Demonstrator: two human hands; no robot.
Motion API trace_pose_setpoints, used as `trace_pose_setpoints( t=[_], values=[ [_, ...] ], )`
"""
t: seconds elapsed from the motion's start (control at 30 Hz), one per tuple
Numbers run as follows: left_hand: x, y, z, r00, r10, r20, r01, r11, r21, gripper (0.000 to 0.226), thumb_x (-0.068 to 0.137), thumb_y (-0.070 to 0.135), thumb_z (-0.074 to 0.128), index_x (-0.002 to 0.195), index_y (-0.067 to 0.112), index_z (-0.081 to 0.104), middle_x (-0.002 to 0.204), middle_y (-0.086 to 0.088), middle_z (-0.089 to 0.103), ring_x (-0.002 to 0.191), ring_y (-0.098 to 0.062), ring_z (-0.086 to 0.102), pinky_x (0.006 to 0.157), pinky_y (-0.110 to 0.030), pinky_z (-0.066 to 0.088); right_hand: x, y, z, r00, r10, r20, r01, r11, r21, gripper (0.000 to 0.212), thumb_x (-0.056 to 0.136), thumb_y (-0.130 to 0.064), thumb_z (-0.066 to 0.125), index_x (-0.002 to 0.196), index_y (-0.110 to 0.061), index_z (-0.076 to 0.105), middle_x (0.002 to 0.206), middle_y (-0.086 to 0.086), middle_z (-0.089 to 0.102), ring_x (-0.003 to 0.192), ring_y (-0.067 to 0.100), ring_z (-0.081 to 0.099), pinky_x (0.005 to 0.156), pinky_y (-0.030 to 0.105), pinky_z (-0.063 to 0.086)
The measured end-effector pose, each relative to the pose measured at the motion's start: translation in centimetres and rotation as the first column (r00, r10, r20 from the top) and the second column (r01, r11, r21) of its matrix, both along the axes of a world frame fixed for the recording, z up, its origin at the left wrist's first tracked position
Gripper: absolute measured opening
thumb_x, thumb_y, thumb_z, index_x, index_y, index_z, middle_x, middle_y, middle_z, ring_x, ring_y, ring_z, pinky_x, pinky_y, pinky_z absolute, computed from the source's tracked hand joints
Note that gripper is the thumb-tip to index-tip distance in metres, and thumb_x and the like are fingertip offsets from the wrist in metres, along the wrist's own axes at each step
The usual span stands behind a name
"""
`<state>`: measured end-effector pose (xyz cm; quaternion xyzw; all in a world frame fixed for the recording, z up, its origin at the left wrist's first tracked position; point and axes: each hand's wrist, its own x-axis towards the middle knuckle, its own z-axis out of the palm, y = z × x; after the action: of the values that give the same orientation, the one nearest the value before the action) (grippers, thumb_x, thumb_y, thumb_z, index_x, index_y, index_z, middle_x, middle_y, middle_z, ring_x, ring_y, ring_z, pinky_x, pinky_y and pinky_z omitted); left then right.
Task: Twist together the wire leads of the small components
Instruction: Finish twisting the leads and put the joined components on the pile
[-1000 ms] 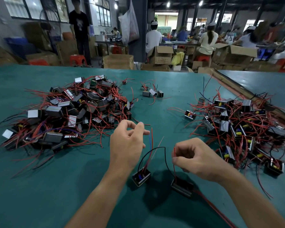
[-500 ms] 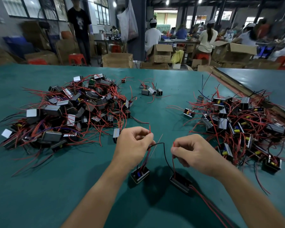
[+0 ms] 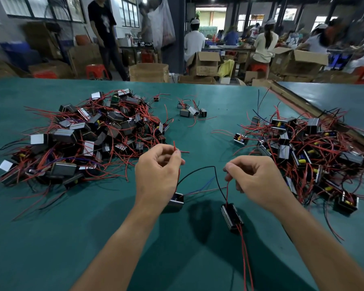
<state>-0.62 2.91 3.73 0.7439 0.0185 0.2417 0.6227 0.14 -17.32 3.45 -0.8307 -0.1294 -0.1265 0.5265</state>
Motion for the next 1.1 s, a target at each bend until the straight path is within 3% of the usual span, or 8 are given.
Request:
trace_pose_setpoints(
  t=[0.23,0.37,0.47,0.57,0.73,0.83,0.97,1.1],
  values=[
    [-0.4,-0.8,-0.2,0.977,-0.214,0.012,0.214,0.976,0.047,0.015,0.089,0.01,0.067,0.093,0.024,0.066,0.063,-0.002,0.071,0.051,-0.009,0.059,0.052,-0.03,0.048,-0.5,0.4,0.2,0.996,0.091,-0.004,-0.09,0.992,0.093,0.02,0.089,-0.007,0.068,0.082,-0.025,0.073,0.066,0.004,0.07,0.047,0.012,0.052,0.047,0.029,0.045],
    [-0.6,-0.8,-0.4,0.955,-0.293,0.036,0.279,0.937,0.208,0.021,0.086,0.013,0.069,0.1,0.03,0.07,0.064,0.003,0.07,0.047,-0.003,0.053,0.046,-0.01,0.036,-0.4,0.6,0.1,0.994,0.101,0.051,-0.103,0.993,0.053,0.016,0.086,-0.009,0.071,0.082,-0.024,0.075,0.062,0.01,0.064,0.048,0.015,0.053,0.044,0.041,0.047],
    [-0.7,-0.8,-0.6,0.938,-0.346,0.012,0.331,0.906,0.263,0.023,0.085,0.016,0.068,0.099,0.034,0.071,0.067,0.006,0.071,0.047,-0.015,0.051,0.043,-0.02,0.034,-0.5,0.8,0.2,0.989,0.124,0.075,-0.129,0.989,0.07,0.021,0.085,-0.004,0.072,0.083,-0.025,0.075,0.064,0.003,0.068,0.051,0.013,0.06,0.048,0.033,0.054],
    [-0.9,-0.9,-0.7,0.912,-0.407,-0.038,0.403,0.879,0.255,0.022,0.086,0.015,0.069,0.099,0.032,0.074,0.068,0.006,0.071,0.046,-0.006,0.046,0.043,-0.015,0.032,-0.8,1.0,0.3,0.986,0.153,0.064,-0.161,0.975,0.151,0.024,0.082,0.003,0.072,0.081,-0.02,0.073,0.066,0.006,0.07,0.054,0.013,0.063,0.052,0.023,0.053],
    [-1.0,-1.1,-0.7,0.905,-0.418,-0.076,0.423,0.869,0.257,0.021,0.085,0.015,0.068,0.096,0.032,0.075,0.071,0.006,0.073,0.052,-0.013,0.049,0.047,-0.027,0.04,-1.0,0.9,0.6,0.98,0.198,0.027,-0.199,0.954,0.226,0.026,0.082,0.006,0.071,0.093,-0.017,0.07,0.069,0.012,0.07,0.053,0.017,0.065,0.055,0.025,0.054],
    [-1.0,-1.3,-0.6,0.901,-0.425,-0.083,0.431,0.865,0.255,0.017,0.086,0.012,0.069,0.092,0.026,0.076,0.071,0.005,0.073,0.052,-0.014,0.05,0.048,-0.029,0.042,-0.9,1.0,0.7,0.978,0.207,0.028,-0.208,0.953,0.219,0.022,0.081,0.008,0.072,0.083,-0.014,0.072,0.064,0.009,0.07,0.052,0.015,0.064,0.053,0.023,0.053],
    [-1.2,-1.6,-0.3,0.892,-0.447,-0.069,0.45,0.86,0.24,0.013,0.079,0.017,0.066,0.087,0.018,0.076,0.073,-0.002,0.072,0.054,-0.028,0.054,0.051,-0.04,0.047,-0.9,0.9,0.8,0.972,0.232,0.032,-0.234,0.956,0.178,0.018,0.079,0.006,0.074,0.076,-0.012,0.074,0.062,0.009,0.069,0.051,0.016,0.062,0.052,0.026,0.055],
    [-1.3,-1.7,-0.1,0.884,-0.467,-0.032,0.465,0.869,0.17,0.013,0.073,0.017,0.063,0.078,0.016,0.075,0.071,-0.001,0.072,0.057,-0.015,0.053,0.051,-0.034,0.044,-1.1,1.2,0.8,0.967,0.254,0.011,-0.25,0.942,0.223,0.018,0.078,0.004,0.075,0.076,-0.013,0.072,0.065,0.007,0.071,0.051,0.015,0.063,0.051,0.024,0.054]
  ],
)
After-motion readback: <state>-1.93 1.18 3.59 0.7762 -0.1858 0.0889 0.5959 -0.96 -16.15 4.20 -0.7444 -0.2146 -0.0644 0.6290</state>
